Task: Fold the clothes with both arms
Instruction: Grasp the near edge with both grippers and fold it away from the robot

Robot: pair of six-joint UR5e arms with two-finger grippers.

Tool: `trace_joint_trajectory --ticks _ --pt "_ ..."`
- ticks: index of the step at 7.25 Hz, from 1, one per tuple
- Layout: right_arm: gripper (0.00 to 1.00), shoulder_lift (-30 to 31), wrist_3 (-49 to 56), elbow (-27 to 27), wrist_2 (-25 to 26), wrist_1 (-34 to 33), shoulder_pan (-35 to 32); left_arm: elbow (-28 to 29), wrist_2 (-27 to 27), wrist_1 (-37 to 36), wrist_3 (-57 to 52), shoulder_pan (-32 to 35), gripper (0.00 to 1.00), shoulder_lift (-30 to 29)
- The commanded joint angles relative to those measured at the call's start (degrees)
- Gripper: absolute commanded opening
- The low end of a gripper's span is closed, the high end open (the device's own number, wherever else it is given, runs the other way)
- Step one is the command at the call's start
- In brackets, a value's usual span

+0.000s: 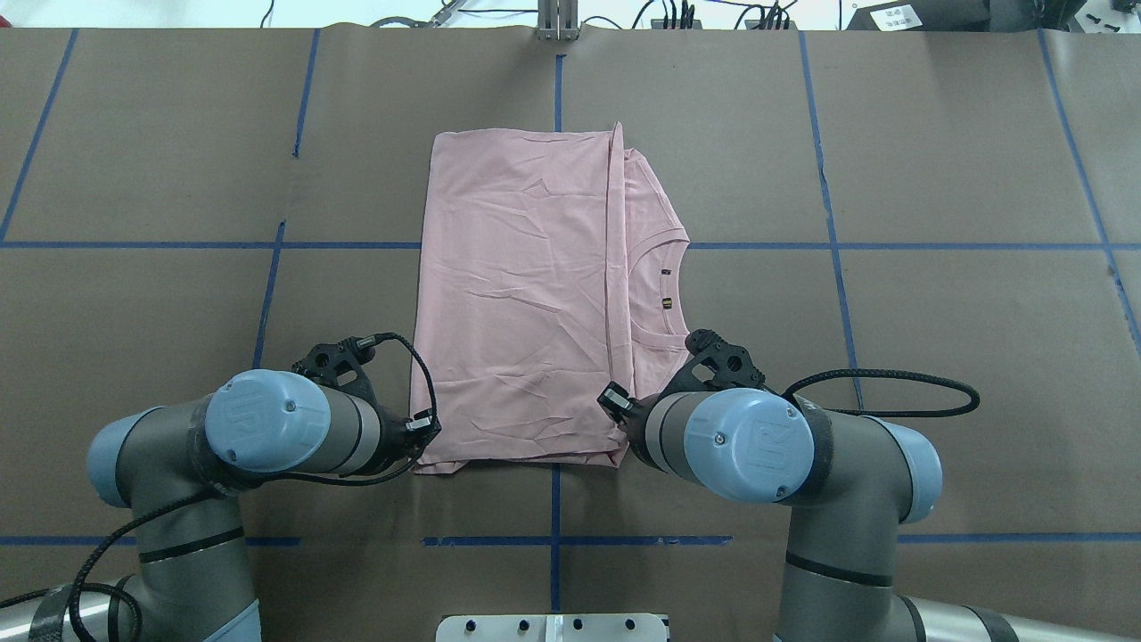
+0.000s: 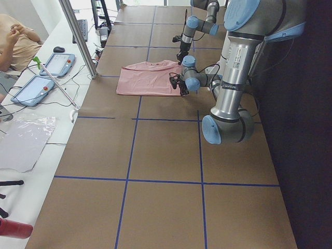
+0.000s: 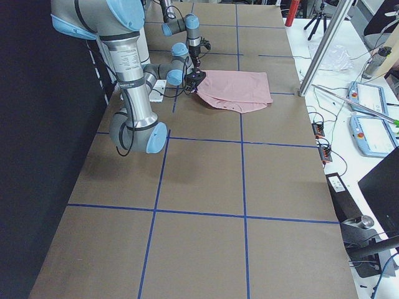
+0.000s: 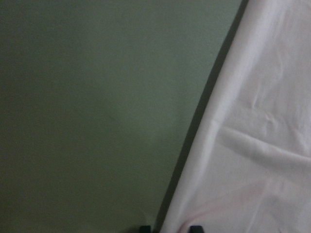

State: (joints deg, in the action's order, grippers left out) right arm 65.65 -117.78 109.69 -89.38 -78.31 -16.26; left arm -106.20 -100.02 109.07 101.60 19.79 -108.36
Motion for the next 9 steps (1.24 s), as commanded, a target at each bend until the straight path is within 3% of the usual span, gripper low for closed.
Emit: trace_joint_trajectory --ticks 1,3,5,6,7,8,9 --pt "0.0 0.09 0.01 0.0 0.0 0.0 0.0 -0.85 -0.09 0.0 0.01 -0.01 0.0 0.0" --pt "0.0 2.18 -0.17 2.61 0.0 0.0 -0.09 -6.18 -0.18 -1.65 1.92 -0.01 0.0 0.17" --pt "0.0 9.98 -4.44 13.48 1.22 0.0 4.54 -19.33 -1.58 -14.35 7.01 -5.25 0.0 0.0" --pt "0.0 13.24 -5.43 20.24 2.19 -2.52 5.7 -24.1 -1.5 -19.03 8.52 -6.85 0.0 -0.27" --pt "0.0 12.23 -5.18 23.78 1.85 -8.03 5.02 -25.97 -1.58 -20.55 8.62 -6.78 0.0 -1.14" --pt "0.0 6.65 -4.31 19.82 1.58 -9.83 0.57 -23.55 -0.8 -20.74 7.49 -5.3 0.0 -2.02" --pt "0.0 -1.06 -1.43 11.25 -1.03 -10.37 -5.04 -18.83 -0.53 -20.57 2.43 0.72 0.0 -5.25"
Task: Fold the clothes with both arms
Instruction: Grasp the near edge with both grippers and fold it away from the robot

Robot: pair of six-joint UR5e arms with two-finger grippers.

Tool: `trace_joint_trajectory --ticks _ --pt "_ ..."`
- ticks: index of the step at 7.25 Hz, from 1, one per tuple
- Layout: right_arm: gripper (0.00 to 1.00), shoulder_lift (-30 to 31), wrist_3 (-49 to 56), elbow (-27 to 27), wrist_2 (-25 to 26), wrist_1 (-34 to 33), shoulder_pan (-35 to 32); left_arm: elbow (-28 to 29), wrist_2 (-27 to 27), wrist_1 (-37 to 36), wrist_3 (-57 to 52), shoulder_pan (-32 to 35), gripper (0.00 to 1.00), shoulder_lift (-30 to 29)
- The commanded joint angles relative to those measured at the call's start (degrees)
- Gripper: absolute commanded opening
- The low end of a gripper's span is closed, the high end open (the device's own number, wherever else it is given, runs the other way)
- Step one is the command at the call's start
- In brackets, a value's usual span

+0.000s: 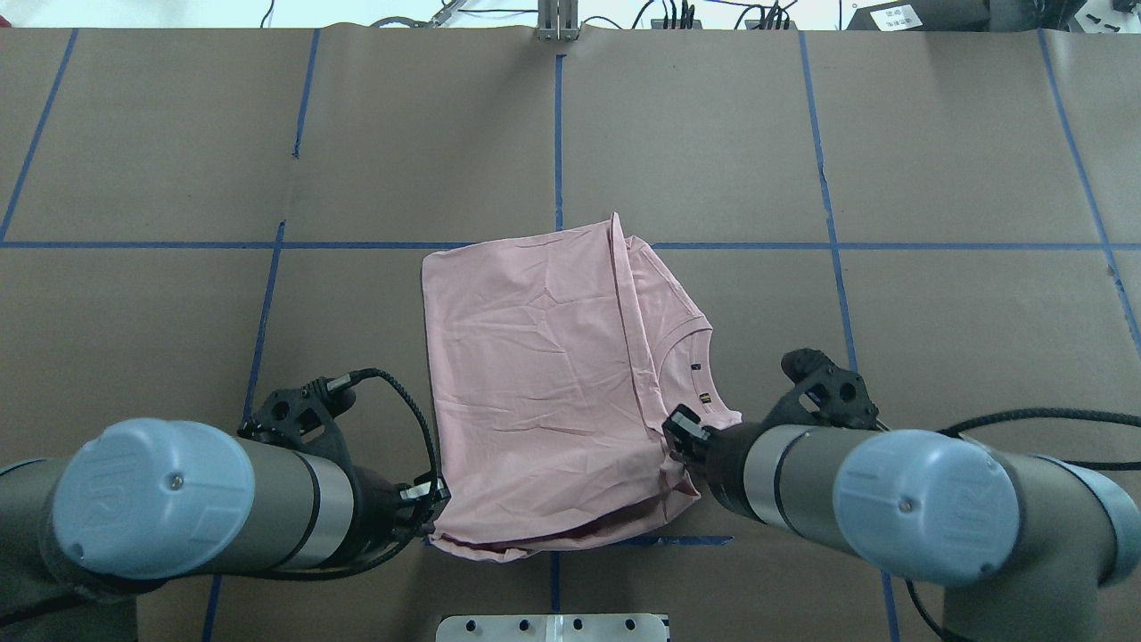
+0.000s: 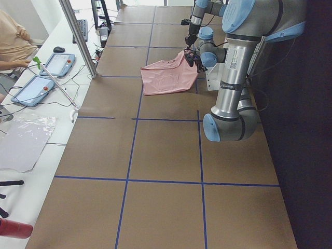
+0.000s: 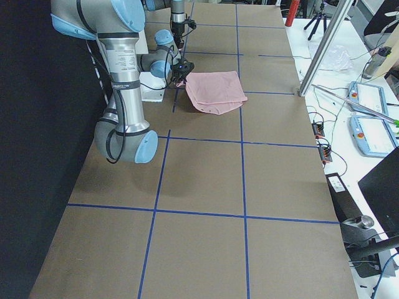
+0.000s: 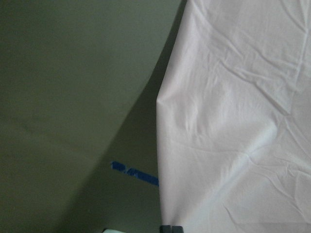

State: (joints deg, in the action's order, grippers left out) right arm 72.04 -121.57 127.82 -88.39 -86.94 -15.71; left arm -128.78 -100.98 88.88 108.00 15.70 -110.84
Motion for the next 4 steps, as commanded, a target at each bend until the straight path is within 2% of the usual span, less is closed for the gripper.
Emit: trace_joint_trajectory --ticks 1,3,4 --pt "0.0 -14.05 4.13 -15.24 -4.31 -1.39 -11.04 8.32 0.35 -0.2 -8.29 8.87 0.0 -4.8" --pt "0.0 -20.42 8.88 -25.82 -9.23 -0.68 -17.49 17.11 0.78 2.15 -14.99 15.47 0.0 -8.75" --pt "0.0 -23.23 8.9 -31.44 -9.51 1.84 -18.73 23.86 2.87 8.0 -16.58 17.07 0.0 -10.26"
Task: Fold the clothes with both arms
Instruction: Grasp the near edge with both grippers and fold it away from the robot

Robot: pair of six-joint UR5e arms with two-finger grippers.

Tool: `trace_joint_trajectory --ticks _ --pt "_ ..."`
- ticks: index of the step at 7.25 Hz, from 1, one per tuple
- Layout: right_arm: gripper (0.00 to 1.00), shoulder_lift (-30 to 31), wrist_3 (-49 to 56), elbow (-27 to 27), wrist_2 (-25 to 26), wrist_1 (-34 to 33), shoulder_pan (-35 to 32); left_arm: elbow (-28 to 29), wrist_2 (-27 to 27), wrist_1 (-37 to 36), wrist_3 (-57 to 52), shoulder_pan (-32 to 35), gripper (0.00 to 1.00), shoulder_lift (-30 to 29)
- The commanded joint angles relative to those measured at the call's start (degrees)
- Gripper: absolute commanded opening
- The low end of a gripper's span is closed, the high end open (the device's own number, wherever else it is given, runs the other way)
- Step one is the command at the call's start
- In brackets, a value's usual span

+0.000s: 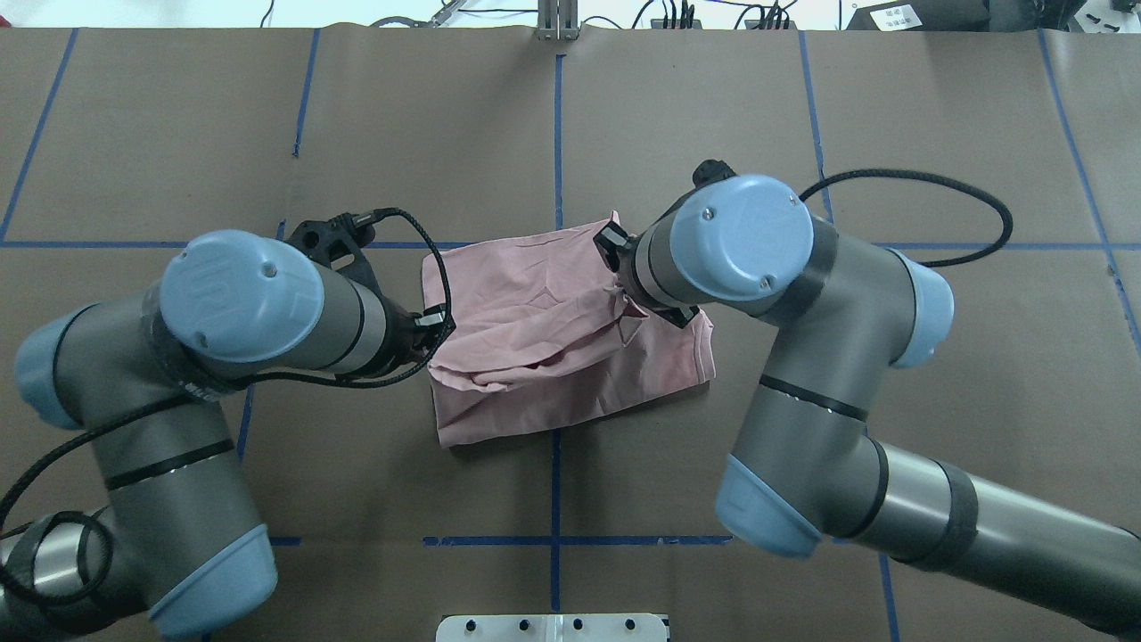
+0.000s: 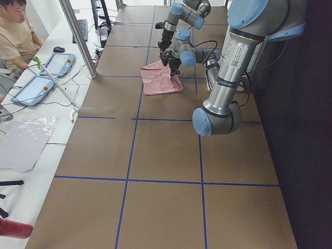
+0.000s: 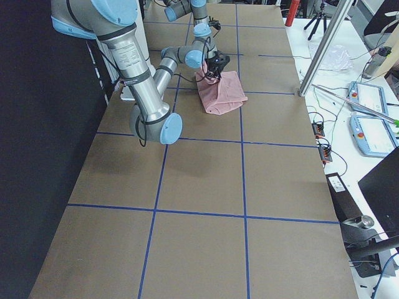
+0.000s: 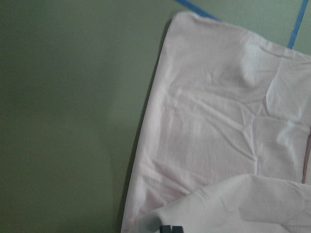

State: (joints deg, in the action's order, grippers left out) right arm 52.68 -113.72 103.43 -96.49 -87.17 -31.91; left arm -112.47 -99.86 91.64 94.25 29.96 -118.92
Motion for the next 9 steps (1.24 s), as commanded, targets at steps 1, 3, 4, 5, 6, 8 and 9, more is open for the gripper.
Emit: trace_joint_trajectory --ticks 1,3,4,5,6,8,9 --pt "0.0 -5.11 0.87 -13.28 -1.68 8.27 -3.42 11.79 1.95 9.56 -4.59 5.18 0.0 -2.54" --pt "0.0 -8.19 1.05 -19.74 -2.56 10.88 -3.95 14.56 2.13 11.1 -6.19 5.64 0.0 -2.81" --pt "0.0 -8.55 1.31 -21.15 -2.65 10.97 -4.04 14.65 2.13 11.1 -6.19 5.64 0.0 -3.24" --pt "0.0 -8.73 1.75 -22.82 -2.74 11.67 -4.22 16.21 2.74 11.88 -6.28 6.16 0.0 -3.34" --pt "0.36 -10.56 2.71 -31.71 -2.74 19.51 -5.09 24.93 5.53 20.07 -6.36 7.47 0.0 -4.21" --pt "1.0 -14.79 14.6 -46.29 -4.39 29.25 -8.77 40.98 6.26 38.11 -17.73 11.43 0.99 -5.54" --pt "1.0 -15.14 16.06 -46.3 -5.71 29.17 -10.27 40.66 6.17 38.26 -17.7 11.44 1.0 -5.45"
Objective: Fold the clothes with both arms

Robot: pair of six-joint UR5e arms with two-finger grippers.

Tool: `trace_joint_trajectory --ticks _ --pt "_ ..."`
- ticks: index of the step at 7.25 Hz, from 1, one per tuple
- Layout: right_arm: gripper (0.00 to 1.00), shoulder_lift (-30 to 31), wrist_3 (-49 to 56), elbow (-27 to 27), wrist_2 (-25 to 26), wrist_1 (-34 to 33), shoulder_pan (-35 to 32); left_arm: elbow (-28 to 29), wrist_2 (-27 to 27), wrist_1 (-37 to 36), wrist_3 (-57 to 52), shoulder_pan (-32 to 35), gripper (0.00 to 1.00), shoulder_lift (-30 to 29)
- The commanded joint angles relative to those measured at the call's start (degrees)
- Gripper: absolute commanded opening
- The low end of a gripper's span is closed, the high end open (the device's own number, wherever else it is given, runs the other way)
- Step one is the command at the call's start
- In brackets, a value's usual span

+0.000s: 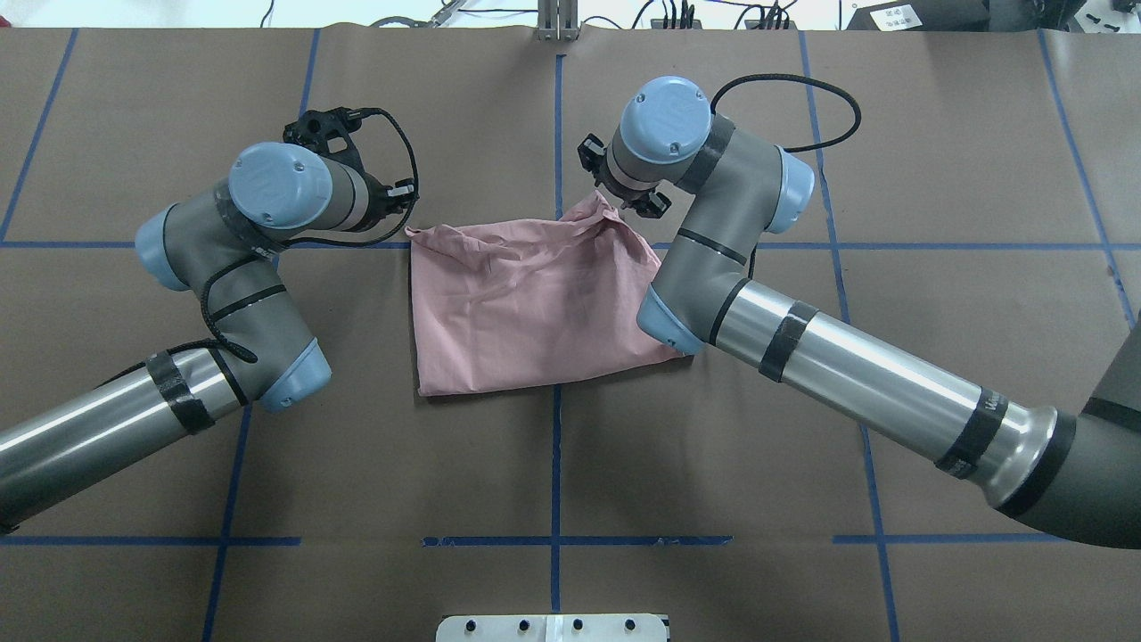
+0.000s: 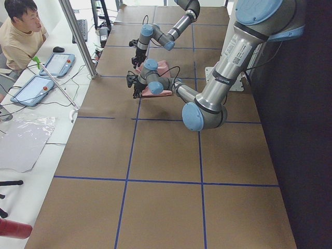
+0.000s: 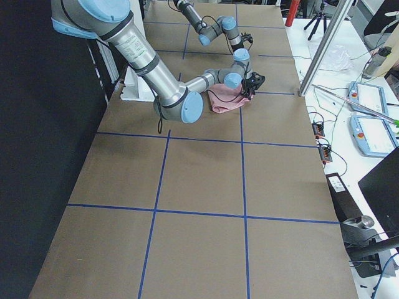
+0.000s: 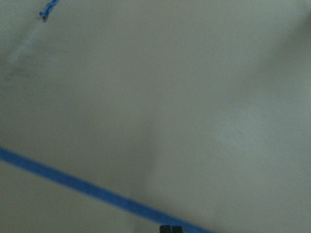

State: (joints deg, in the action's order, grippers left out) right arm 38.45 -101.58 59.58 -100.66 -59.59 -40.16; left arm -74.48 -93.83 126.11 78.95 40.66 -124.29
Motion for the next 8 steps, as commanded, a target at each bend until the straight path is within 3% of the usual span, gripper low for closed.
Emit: trace_joint_trajectory --ticks 1,3,4,6,8 --pt "1.0 -0.4 8.02 -2.36 -4.43 1.58 -4.64 2.68 0.05 4.22 -2.92 0.83 1.0 0.1" --pt "1.0 5.54 16.35 1.82 -11.46 1.85 -10.44 -0.03 -0.56 4.32 -6.76 2.66 1.0 1.32" --pt "1.0 9.76 21.98 4.73 -14.79 1.58 -13.86 -3.79 -6.05 4.32 -12.36 6.33 1.0 4.55" --pt "1.0 17.05 40.04 5.89 -24.54 1.14 -24.04 -10.73 -22.38 4.32 -25.35 17.12 1.0 13.41" --pt "1.0 26.02 56.84 12.88 -30.96 -5.58 -33.97 -15.76 -33.64 3.7 -42.64 28.1 1.0 22.99"
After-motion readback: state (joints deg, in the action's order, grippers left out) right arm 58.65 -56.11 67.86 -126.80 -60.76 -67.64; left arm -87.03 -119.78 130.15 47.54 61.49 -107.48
